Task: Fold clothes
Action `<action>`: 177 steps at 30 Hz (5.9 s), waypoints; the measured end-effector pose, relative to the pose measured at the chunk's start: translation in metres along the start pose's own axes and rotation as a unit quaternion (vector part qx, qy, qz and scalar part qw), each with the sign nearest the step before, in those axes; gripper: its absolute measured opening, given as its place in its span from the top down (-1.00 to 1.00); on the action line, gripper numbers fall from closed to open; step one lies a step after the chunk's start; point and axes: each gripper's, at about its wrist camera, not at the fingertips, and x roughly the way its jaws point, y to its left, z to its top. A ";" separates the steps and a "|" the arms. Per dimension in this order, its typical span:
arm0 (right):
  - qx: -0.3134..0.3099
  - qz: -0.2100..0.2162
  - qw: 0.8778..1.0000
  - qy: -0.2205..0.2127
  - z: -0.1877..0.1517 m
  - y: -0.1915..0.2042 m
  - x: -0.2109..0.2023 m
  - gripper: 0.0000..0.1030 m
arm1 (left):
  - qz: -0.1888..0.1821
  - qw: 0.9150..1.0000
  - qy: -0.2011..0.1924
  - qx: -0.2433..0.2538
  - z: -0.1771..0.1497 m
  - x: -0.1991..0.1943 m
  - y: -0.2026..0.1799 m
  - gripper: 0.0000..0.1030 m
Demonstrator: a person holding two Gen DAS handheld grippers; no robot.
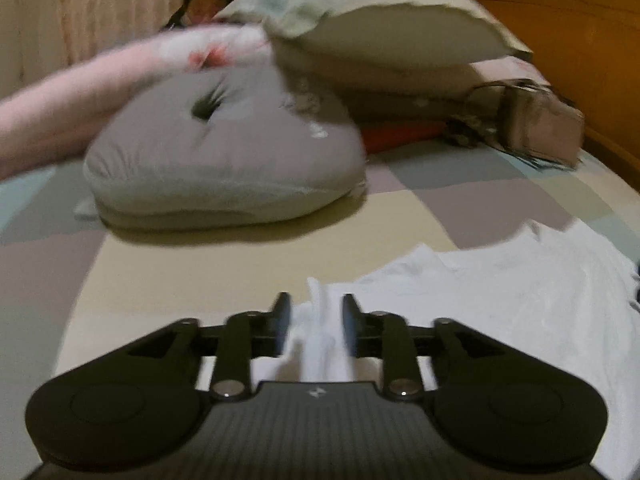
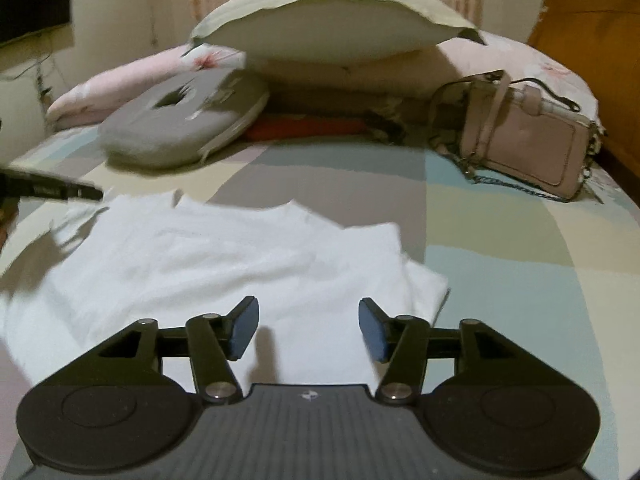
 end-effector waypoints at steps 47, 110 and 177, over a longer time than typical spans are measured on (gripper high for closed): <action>-0.367 -0.200 0.905 0.073 -0.127 0.101 -0.098 -0.87 | 0.139 0.874 0.012 0.466 -0.143 -0.123 -0.157 -0.50; -0.536 -0.188 0.823 -0.001 -0.085 0.146 0.007 0.06 | 0.194 0.784 0.005 0.590 -0.146 -0.045 -0.186 0.84; -0.236 0.070 0.967 0.074 -0.154 0.145 -0.274 0.03 | -0.037 0.935 0.093 0.340 -0.166 -0.288 -0.176 0.66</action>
